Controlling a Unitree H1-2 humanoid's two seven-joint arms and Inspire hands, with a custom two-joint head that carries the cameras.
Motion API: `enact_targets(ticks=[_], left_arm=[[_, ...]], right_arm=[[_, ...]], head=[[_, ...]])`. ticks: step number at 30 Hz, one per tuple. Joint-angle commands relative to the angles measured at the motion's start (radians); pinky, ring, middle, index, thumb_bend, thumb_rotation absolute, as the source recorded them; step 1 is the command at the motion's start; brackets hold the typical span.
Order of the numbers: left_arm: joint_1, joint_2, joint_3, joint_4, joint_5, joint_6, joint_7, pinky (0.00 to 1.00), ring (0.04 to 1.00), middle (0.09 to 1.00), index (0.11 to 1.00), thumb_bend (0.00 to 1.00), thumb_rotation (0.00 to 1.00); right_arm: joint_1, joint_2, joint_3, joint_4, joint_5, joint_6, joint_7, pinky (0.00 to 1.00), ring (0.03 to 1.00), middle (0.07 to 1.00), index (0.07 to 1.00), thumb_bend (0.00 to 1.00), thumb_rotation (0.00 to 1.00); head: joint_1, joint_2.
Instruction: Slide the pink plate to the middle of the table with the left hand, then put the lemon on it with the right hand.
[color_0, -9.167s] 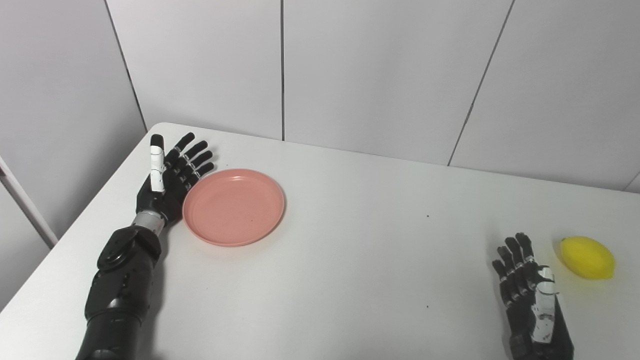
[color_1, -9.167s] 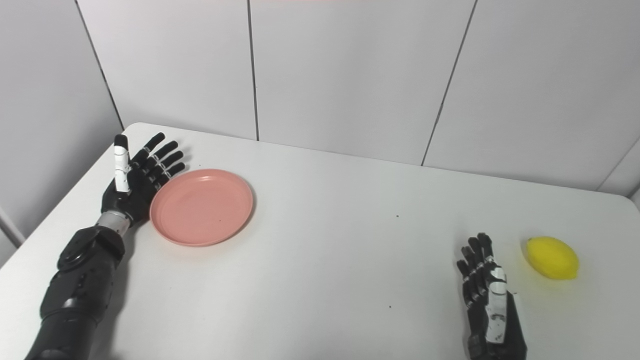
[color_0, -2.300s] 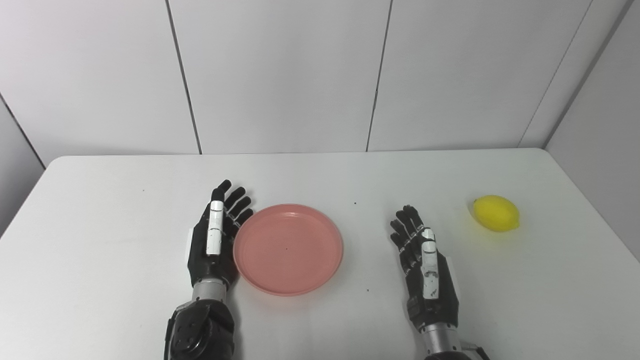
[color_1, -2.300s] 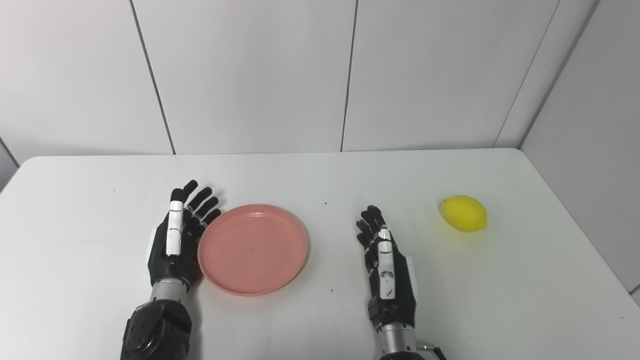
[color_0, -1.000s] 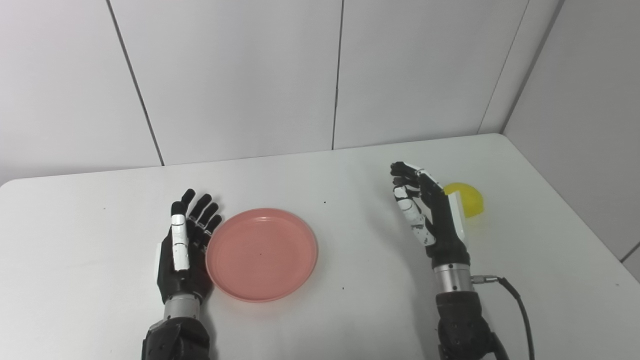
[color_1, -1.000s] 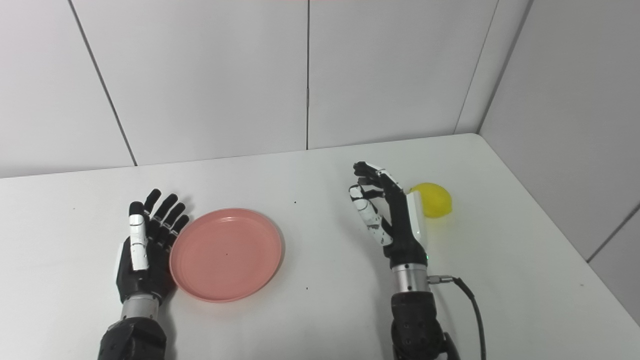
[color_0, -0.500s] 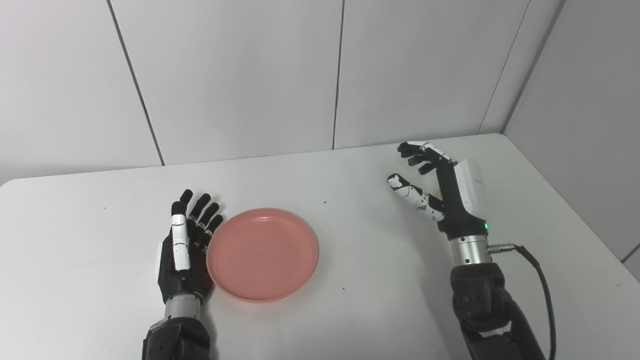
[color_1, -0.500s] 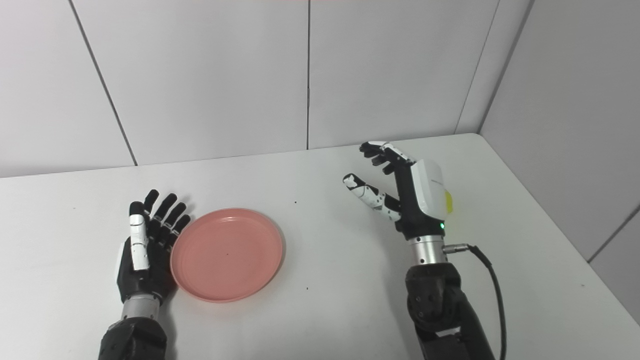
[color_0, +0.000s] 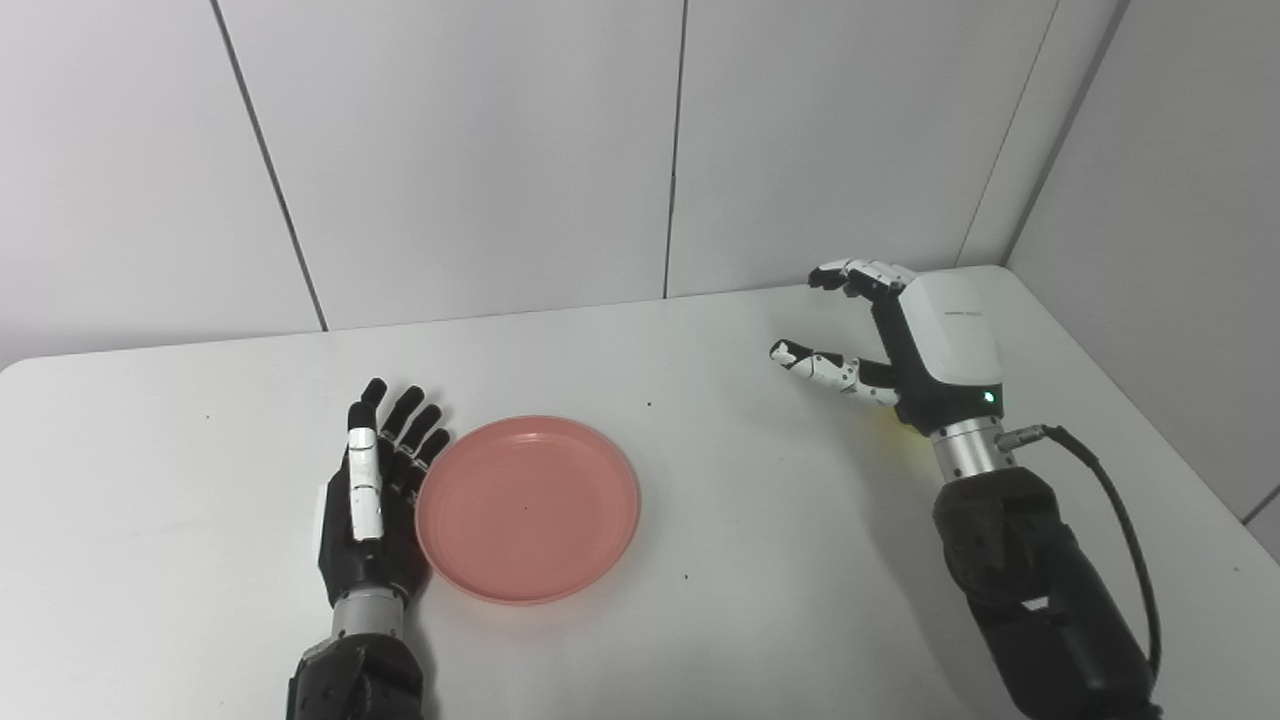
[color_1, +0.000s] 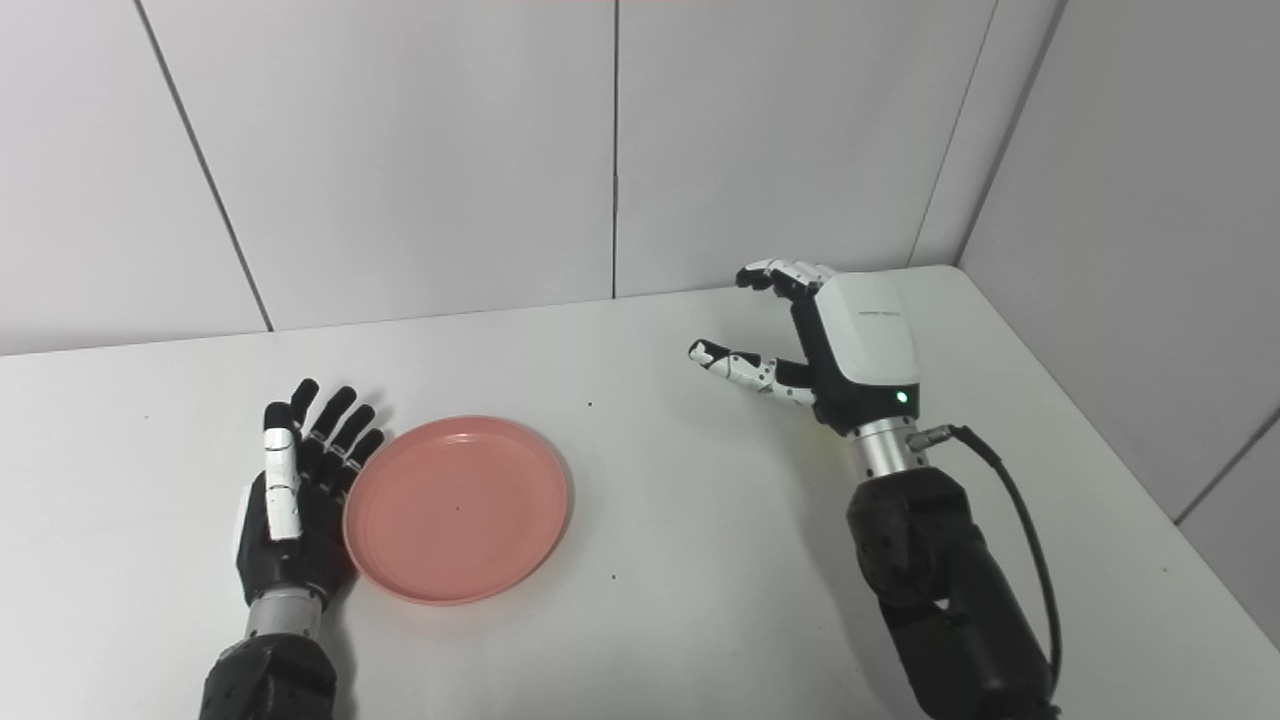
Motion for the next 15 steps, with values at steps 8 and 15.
enact_targets(ticks=[8,15], left_arm=[[0.006,-0.006,-0.006,0.001,0.004,0.031,0.001,0.86,0.843,0.857,0.914,0.73,0.77],[0.003,-0.007,-0.005,0.002,0.002,0.032,0.001,0.86,0.840,0.851,0.911,0.73,0.76]], right_arm=[[-0.055,-0.096,-0.008,0.084,-0.059,0.011,-0.083,0.61,0.641,0.665,0.634,0.90,0.92],[-0.053,-0.134,-0.002,0.146,-0.096,0.041,-0.105,0.67,0.681,0.698,0.656,0.90,0.89]], head=[[0.006,0.003],[0.009,0.004]])
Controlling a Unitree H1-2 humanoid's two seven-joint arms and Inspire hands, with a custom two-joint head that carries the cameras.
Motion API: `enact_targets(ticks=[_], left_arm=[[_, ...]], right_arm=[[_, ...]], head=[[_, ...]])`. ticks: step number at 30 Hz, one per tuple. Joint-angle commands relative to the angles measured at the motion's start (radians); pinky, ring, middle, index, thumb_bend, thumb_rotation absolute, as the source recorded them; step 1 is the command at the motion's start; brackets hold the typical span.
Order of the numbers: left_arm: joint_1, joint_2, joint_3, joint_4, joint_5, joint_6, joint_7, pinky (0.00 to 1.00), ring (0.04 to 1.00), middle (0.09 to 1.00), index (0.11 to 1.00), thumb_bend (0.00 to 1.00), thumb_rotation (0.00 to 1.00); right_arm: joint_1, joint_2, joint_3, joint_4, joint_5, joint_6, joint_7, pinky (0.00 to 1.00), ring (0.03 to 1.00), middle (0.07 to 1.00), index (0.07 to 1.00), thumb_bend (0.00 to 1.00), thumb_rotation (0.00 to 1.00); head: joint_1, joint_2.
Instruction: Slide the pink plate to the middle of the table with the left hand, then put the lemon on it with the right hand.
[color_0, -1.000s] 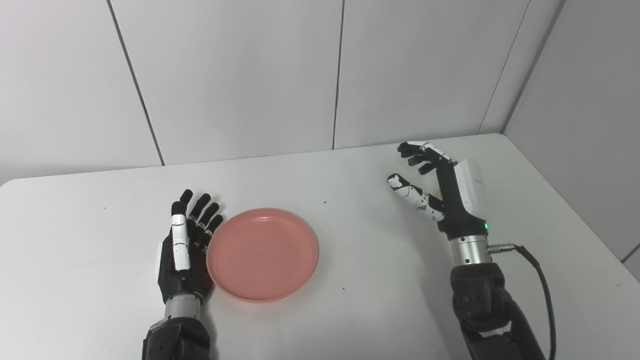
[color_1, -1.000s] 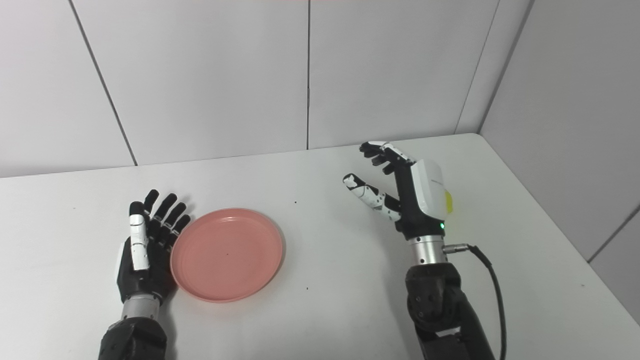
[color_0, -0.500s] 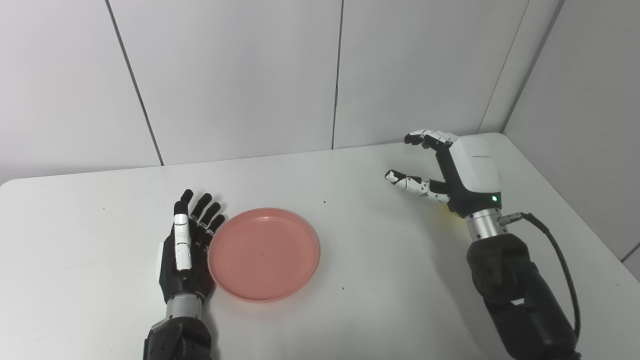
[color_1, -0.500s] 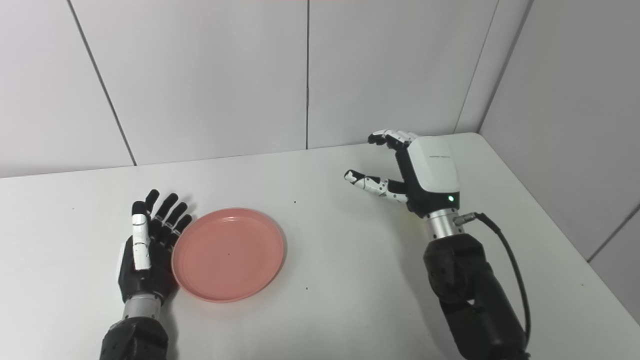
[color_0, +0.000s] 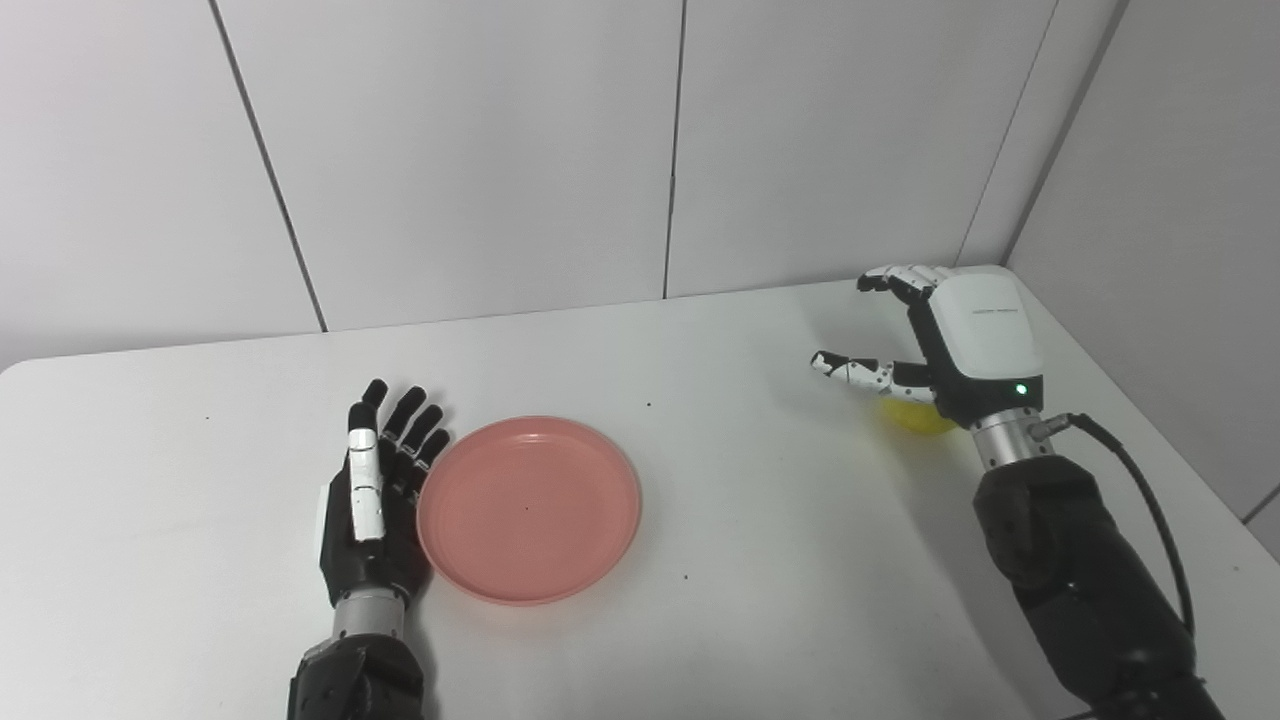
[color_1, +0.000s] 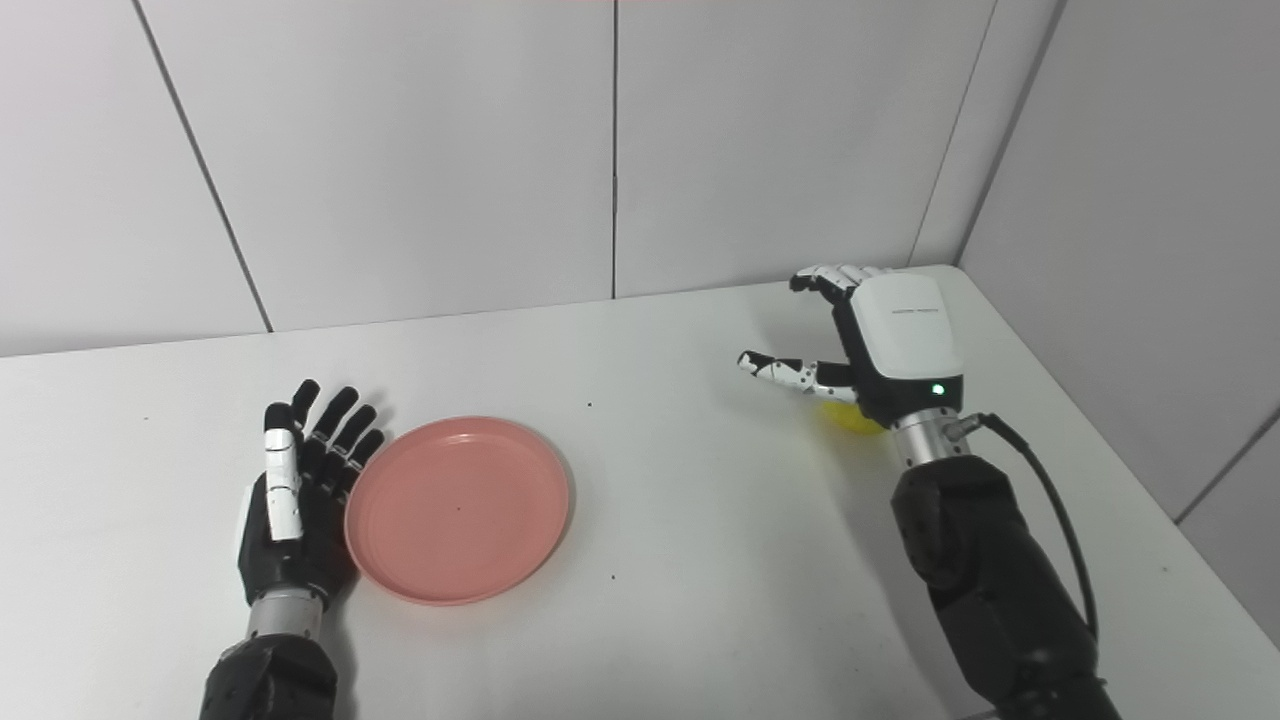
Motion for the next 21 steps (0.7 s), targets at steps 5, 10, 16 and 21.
enact_targets(ticks=[5,10,16,21], left_arm=[[0.002,-0.005,-0.003,-0.001,-0.002,0.036,0.004,0.85,0.839,0.848,0.919,0.74,0.76],[0.003,-0.003,-0.007,-0.004,0.007,0.035,0.006,0.84,0.833,0.834,0.902,0.73,0.76],[0.002,-0.007,-0.005,-0.014,0.002,0.048,0.009,0.84,0.831,0.833,0.911,0.74,0.75],[0.006,-0.008,-0.005,-0.013,0.004,0.046,0.008,0.84,0.827,0.831,0.908,0.74,0.75]], right_arm=[[-0.029,-0.038,-0.013,0.032,0.006,0.043,-0.040,0.66,0.690,0.713,0.671,0.88,0.86],[-0.032,-0.047,-0.009,0.066,0.017,0.059,-0.033,0.65,0.698,0.721,0.682,0.87,0.85],[-0.049,-0.058,0.007,0.118,0.023,0.059,-0.036,0.65,0.701,0.718,0.680,0.87,0.85],[-0.056,-0.067,0.022,0.146,0.032,0.068,-0.034,0.64,0.703,0.720,0.674,0.87,0.87]], head=[[0.002,0.003],[0.005,0.005],[0.006,0.006],[0.006,0.008]])
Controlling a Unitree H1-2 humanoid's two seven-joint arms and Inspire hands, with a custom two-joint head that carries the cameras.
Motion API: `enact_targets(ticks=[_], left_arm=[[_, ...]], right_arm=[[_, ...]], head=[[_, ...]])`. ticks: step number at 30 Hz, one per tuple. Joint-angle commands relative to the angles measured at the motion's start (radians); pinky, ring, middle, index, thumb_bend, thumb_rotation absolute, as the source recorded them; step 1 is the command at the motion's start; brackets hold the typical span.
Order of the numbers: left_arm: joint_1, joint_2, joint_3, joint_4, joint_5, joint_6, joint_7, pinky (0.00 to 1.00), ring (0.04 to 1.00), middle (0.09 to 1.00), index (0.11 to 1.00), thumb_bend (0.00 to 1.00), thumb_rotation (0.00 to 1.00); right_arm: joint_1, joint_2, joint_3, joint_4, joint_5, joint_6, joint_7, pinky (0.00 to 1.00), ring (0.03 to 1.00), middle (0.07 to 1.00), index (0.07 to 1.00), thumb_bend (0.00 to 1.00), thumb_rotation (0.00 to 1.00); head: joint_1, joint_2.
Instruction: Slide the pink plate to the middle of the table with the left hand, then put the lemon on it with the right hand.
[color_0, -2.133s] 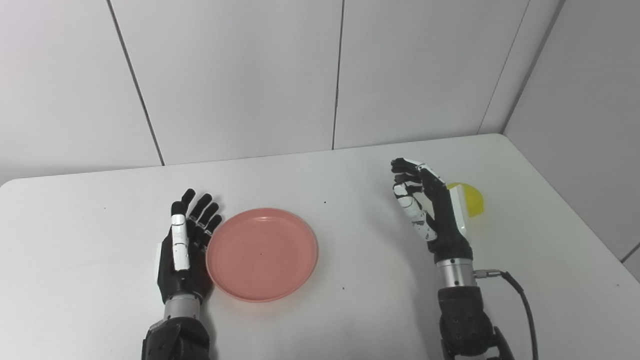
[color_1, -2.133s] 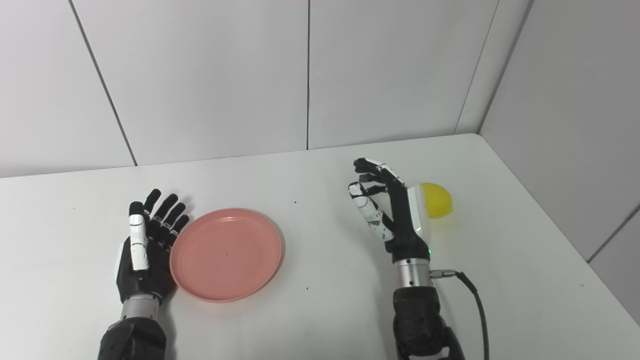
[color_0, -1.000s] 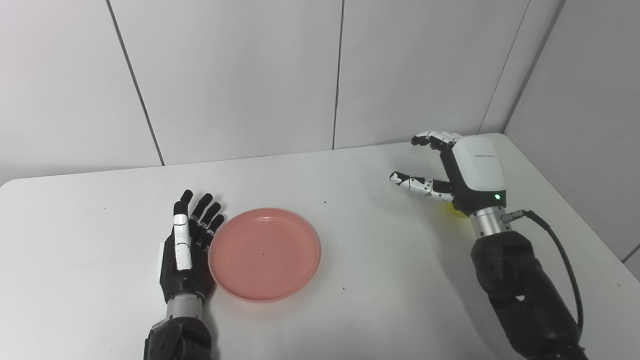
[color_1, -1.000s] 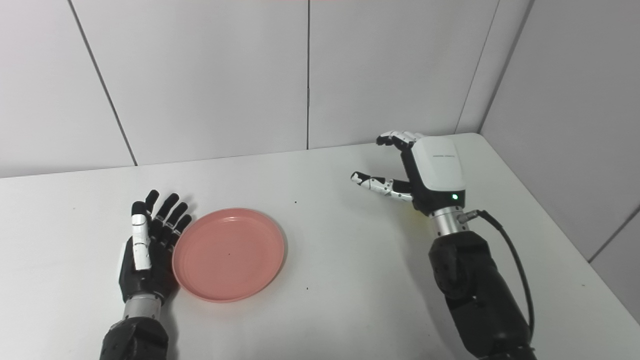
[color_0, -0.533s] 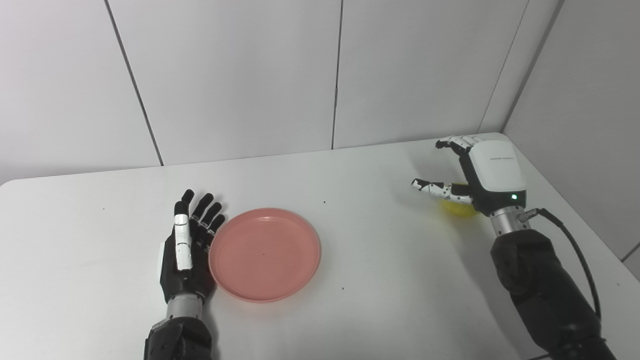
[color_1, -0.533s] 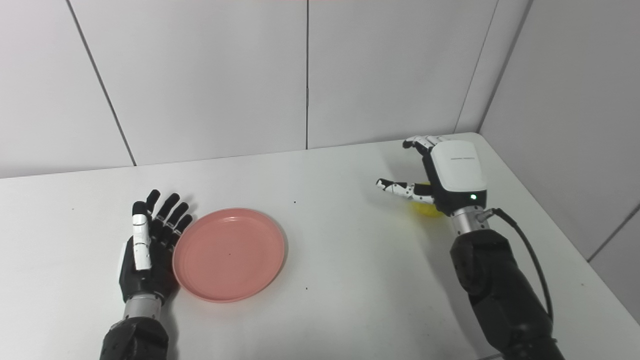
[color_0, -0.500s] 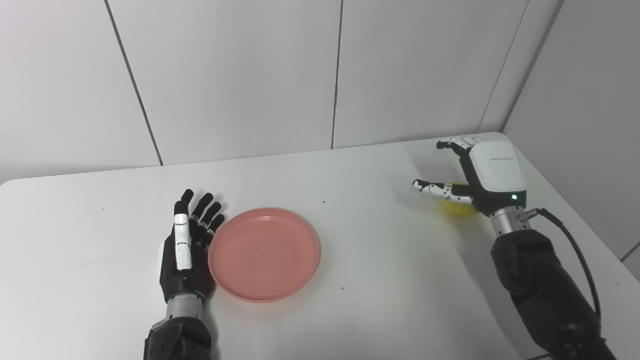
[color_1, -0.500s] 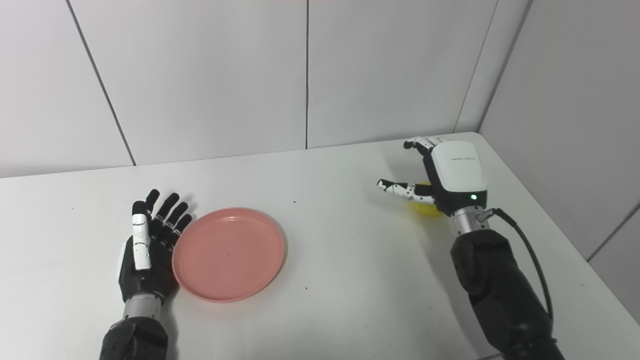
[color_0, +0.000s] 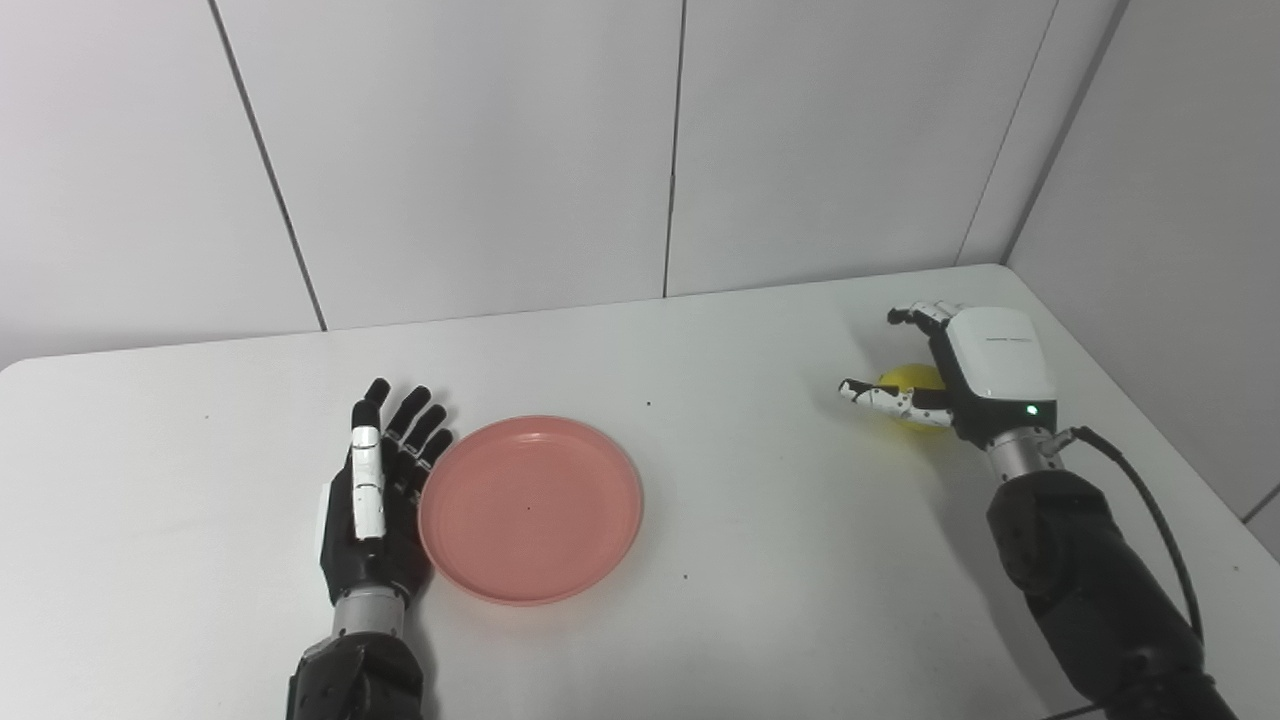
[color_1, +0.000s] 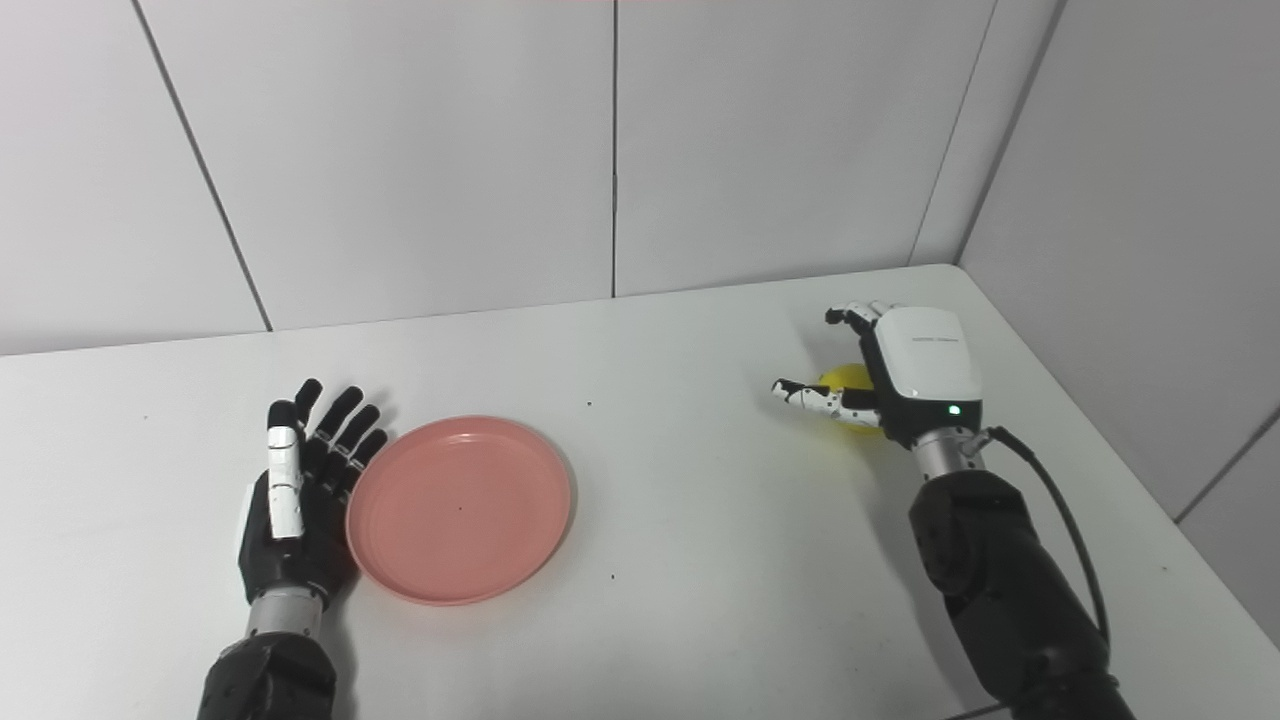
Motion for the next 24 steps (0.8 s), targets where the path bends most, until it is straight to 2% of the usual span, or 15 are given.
enact_targets(ticks=[1,4,16,24], left_arm=[[0.008,-0.009,-0.005,-0.007,0.005,0.027,0.008,0.83,0.826,0.830,0.905,0.74,0.75],[0.009,-0.013,-0.005,-0.015,0.005,0.034,0.013,0.83,0.825,0.825,0.893,0.74,0.74],[0.010,-0.010,-0.002,0.001,0.006,0.021,0.009,0.83,0.825,0.819,0.885,0.73,0.74],[0.013,-0.012,-0.006,-0.002,0.009,0.021,0.009,0.83,0.823,0.820,0.891,0.73,0.75]], right_arm=[[-0.045,-0.036,-0.004,-0.013,0.002,0.037,-0.016,0.64,0.703,0.720,0.674,0.87,0.87],[-0.047,-0.039,0.002,-0.007,0.006,0.054,0.000,0.66,0.713,0.728,0.685,0.87,0.88],[-0.087,-0.064,0.032,0.104,0.027,0.062,-0.022,0.63,0.685,0.716,0.688,0.86,0.87],[-0.074,-0.064,0.045,0.100,0.036,0.073,-0.014,0.63,0.685,0.711,0.688,0.86,0.85]], head=[[0.001,0.002],[0.001,0.002],[0.006,0.002],[0.008,0.003]])
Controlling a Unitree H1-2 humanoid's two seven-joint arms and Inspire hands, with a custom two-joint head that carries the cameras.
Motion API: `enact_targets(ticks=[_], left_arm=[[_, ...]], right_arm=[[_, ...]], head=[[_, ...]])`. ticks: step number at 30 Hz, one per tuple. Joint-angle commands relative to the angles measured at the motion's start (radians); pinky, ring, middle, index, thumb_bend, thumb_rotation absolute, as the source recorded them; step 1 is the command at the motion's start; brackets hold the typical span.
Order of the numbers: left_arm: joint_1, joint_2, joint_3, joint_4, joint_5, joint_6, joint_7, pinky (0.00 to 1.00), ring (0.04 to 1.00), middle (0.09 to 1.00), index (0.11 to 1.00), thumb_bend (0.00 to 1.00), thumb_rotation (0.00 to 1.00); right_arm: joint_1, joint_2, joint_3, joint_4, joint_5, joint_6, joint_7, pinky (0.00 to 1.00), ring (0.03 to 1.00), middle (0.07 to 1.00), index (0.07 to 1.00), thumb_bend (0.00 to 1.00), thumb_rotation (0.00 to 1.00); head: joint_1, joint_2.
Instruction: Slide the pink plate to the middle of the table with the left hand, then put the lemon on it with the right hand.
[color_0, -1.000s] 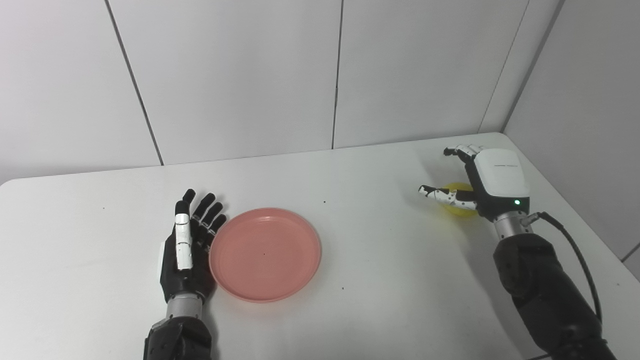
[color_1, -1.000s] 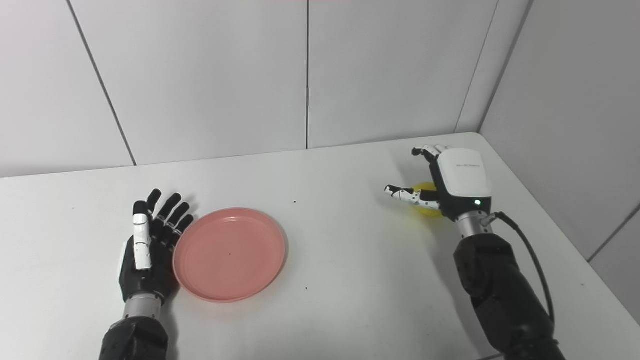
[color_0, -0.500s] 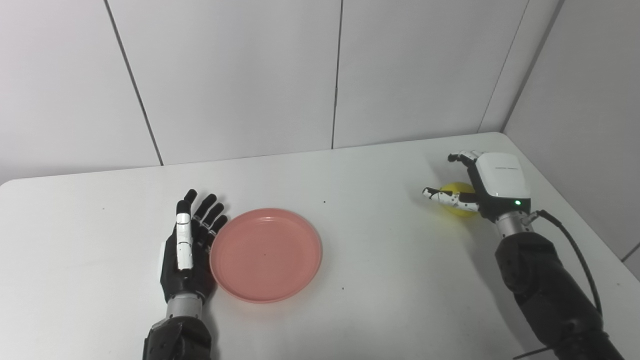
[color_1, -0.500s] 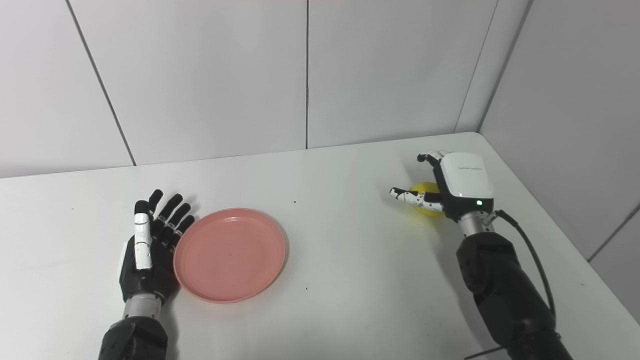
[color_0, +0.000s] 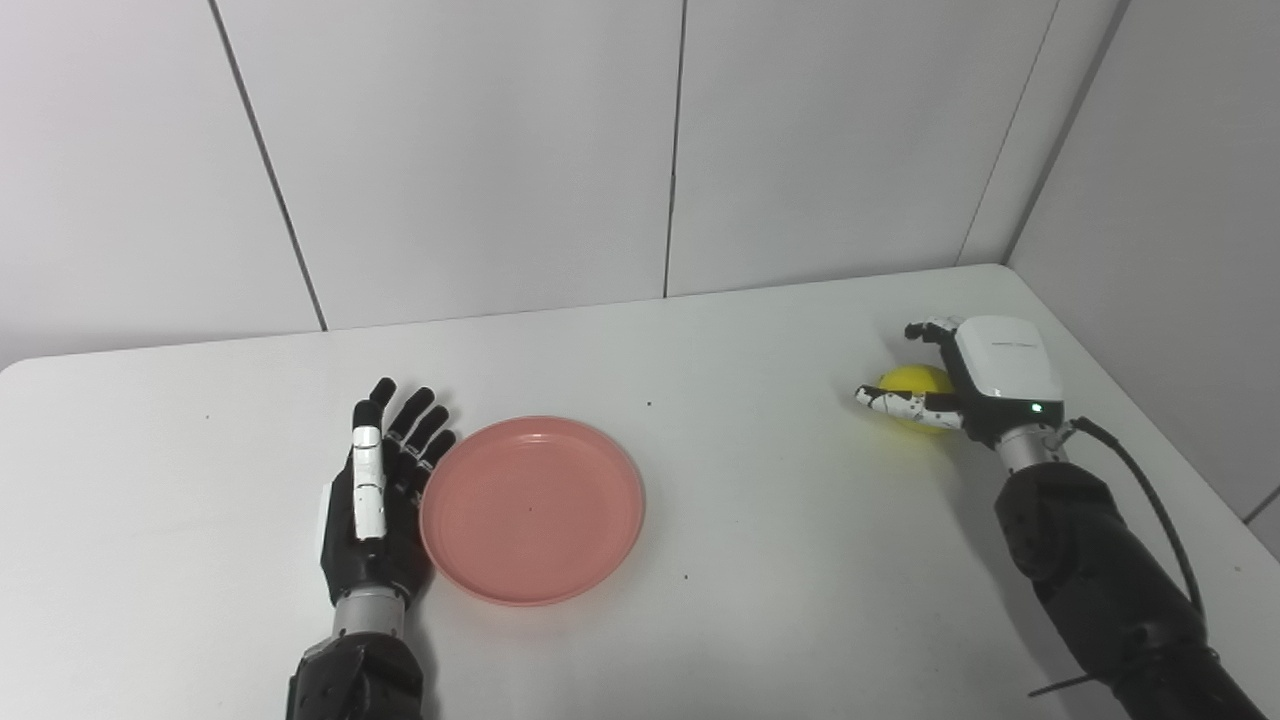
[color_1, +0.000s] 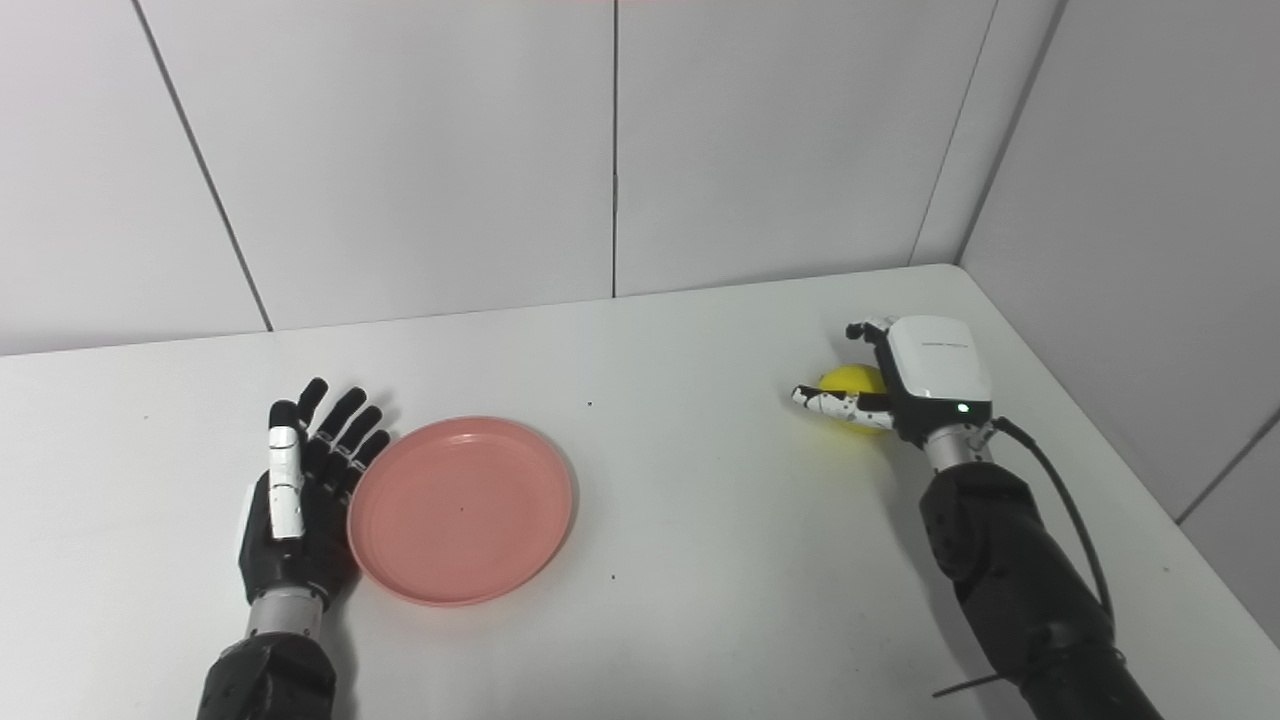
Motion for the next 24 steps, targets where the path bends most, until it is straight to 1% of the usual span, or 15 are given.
enact_targets(ticks=[1,4,6,11,13,20,22,24], left_arm=[[0.011,-0.012,-0.005,0.004,0.006,0.012,0.006,0.83,0.823,0.820,0.892,0.73,0.75],[0.013,-0.013,-0.004,-0.004,0.002,0.021,0.007,0.82,0.820,0.812,0.881,0.74,0.74],[0.013,-0.012,-0.003,-0.004,-0.003,0.021,0.003,0.83,0.823,0.822,0.895,0.74,0.74],[0.014,-0.010,-0.004,0.000,0.000,0.018,0.003,0.83,0.827,0.828,0.900,0.73,0.75],[0.014,-0.012,-0.005,-0.005,0.001,0.022,0.007,0.82,0.814,0.807,0.877,0.74,0.74],[0.015,-0.014,-0.006,-0.010,0.002,0.028,0.011,0.81,0.811,0.808,0.875,0.74,0.75],[0.015,-0.013,-0.006,-0.007,0.003,0.026,0.010,0.81,0.807,0.800,0.868,0.74,0.75],[0.015,-0.013,-0.005,-0.007,0.001,0.027,0.009,0.81,0.806,0.804,0.871,0.74,0.75]], right_arm=[[-0.028,-0.024,0.000,-0.026,0.002,0.032,-0.021,0.63,0.686,0.711,0.688,0.86,0.84],[-0.027,-0.020,0.009,-0.012,0.004,0.031,-0.032,0.63,0.680,0.709,0.688,0.85,0.84],[-0.031,-0.016,0.016,0.002,0.007,0.028,-0.033,0.62,0.680,0.714,0.689,0.85,0.84],[-0.029,-0.009,0.023,-0.010,0.026,0.041,-0.004,0.60,0.673,0.712,0.692,0.84,0.82],[-0.025,-0.007,0.024,-0.017,0.030,0.048,0.004,0.56,0.650,0.704,0.689,0.84,0.82],[-0.019,-0.005,0.033,-0.013,0.037,0.055,0.003,0.53,0.629,0.687,0.674,0.83,0.83],[-0.021,-0.006,0.037,0.002,0.040,0.050,-0.007,0.49,0.595,0.661,0.660,0.83,0.82],[-0.025,-0.008,0.041,0.014,0.043,0.051,-0.011,0.47,0.583,0.649,0.652,0.80,0.77]], head=[[0.003,0.003],[0.002,0.005],[0.001,0.006],[0.001,0.009],[0.001,0.009],[0.004,0.013],[0.005,0.014],[0.007,0.016]])
